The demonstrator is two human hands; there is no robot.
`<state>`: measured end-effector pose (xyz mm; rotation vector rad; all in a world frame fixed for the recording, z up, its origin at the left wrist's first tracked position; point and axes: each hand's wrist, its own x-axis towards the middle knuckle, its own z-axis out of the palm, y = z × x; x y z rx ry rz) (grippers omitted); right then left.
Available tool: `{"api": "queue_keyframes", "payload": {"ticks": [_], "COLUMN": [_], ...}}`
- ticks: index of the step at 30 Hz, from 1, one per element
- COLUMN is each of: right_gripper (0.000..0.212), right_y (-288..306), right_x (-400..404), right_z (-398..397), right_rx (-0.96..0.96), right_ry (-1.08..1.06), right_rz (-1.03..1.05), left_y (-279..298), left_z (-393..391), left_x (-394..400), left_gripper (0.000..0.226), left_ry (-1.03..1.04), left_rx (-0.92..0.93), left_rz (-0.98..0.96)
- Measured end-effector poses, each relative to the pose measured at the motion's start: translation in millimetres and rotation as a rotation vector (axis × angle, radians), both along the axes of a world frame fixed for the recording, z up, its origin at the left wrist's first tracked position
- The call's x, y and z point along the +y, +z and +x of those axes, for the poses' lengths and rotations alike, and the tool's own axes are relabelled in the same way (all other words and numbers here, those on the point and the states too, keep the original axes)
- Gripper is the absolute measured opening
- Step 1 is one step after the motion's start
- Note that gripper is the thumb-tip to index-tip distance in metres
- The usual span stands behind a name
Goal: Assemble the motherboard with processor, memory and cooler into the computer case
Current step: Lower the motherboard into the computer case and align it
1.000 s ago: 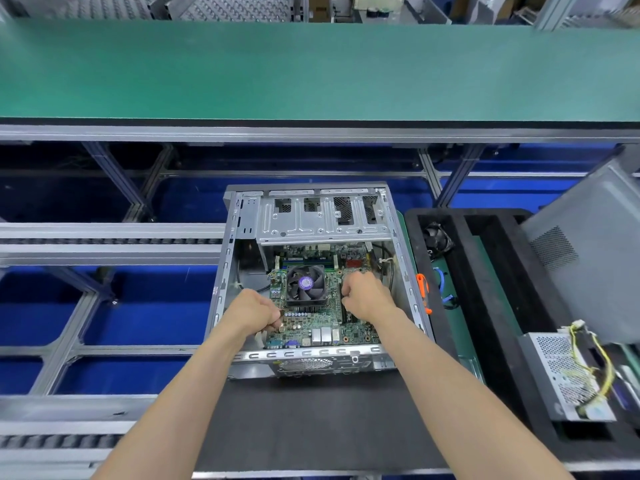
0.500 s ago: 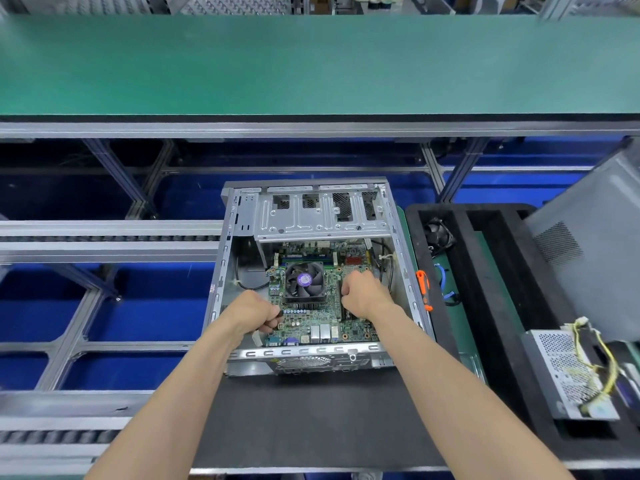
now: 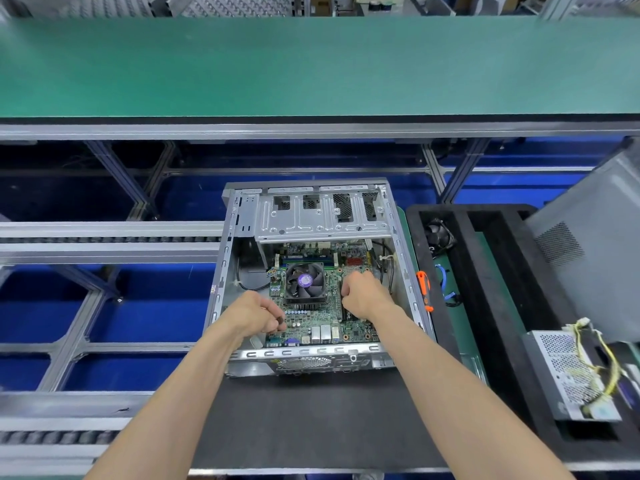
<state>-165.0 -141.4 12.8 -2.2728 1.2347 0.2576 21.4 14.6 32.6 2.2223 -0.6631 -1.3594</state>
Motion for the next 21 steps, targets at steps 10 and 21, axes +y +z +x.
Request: {"api": "queue_keyframes", "payload": {"ticks": [10,21], "right_gripper": [0.017,0.015], "right_y": [0.0,0.8], "right_x": [-0.3,0.2], "right_z": [-0.7,-1.7], "right_rx": [0.012,0.004], "right_ry": [0.018,0.021], "right_rz": [-0.010,-0.001], "left_y": [2.4,3.8], "left_z": [-1.5,-6.7], "left_x": [4.1,0.0], "left_gripper": [0.033,0.018], "left_ry": [-0.032,0.014], "left_rx": [0.068,-0.121], "left_rz": [-0.072,-0.045]}}
